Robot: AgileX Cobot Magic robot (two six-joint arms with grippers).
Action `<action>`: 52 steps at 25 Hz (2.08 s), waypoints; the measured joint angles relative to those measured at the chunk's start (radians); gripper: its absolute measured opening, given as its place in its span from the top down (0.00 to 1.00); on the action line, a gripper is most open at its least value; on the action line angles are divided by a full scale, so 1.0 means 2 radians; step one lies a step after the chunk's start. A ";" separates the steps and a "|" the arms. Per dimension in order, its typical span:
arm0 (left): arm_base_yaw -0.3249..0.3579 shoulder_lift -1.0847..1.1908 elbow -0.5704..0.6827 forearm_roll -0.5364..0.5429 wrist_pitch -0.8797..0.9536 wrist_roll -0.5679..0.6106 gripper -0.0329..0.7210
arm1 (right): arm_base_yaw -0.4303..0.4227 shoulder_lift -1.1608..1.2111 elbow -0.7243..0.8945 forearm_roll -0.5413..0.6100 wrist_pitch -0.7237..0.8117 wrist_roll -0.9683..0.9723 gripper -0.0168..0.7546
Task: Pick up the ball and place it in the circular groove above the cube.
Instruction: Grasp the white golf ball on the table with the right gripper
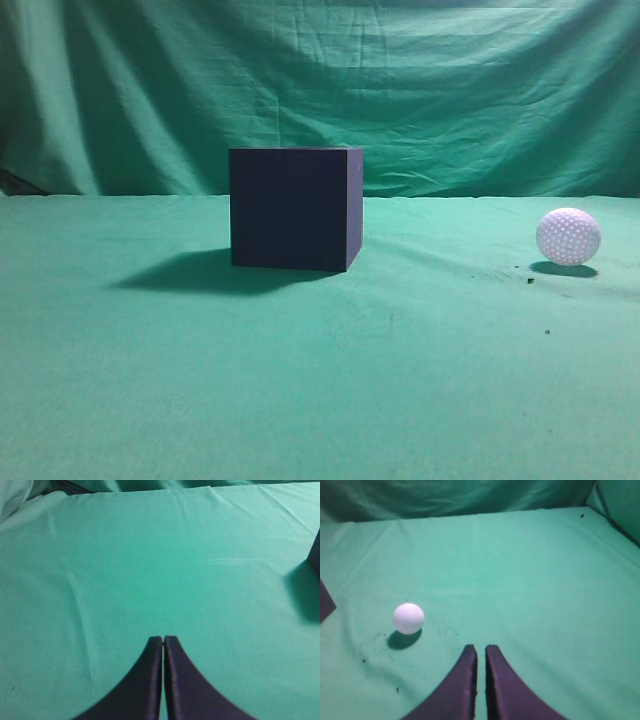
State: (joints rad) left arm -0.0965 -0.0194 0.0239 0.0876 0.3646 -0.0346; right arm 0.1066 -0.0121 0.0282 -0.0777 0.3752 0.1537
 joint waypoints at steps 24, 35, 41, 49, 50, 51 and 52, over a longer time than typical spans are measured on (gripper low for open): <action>0.000 0.000 0.000 0.000 0.000 0.000 0.96 | 0.000 0.282 -0.176 0.111 0.011 0.003 0.98; 0.000 0.000 0.000 0.000 0.000 0.000 0.96 | 0.068 0.556 -0.351 0.136 0.167 -0.185 0.98; 0.000 0.000 0.000 0.000 0.000 0.000 0.96 | 0.117 0.692 -0.430 0.101 0.171 -0.180 0.93; 0.000 0.000 0.000 0.000 0.000 0.000 0.96 | 0.119 0.829 -0.519 0.079 0.163 -0.179 0.37; 0.000 0.000 0.000 0.000 0.000 0.000 0.96 | 0.119 0.844 -0.526 0.075 0.162 -0.178 0.32; 0.000 0.000 0.000 0.000 0.000 0.000 0.96 | 0.119 0.855 -0.532 0.073 0.162 -0.178 0.32; 0.000 0.000 0.000 0.000 0.000 0.000 0.96 | 0.119 0.868 -0.539 0.071 0.161 -0.175 0.32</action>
State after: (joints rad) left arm -0.0965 -0.0194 0.0239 0.0876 0.3646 -0.0346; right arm 0.3441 1.7236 -1.0491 0.0652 0.6971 -0.1967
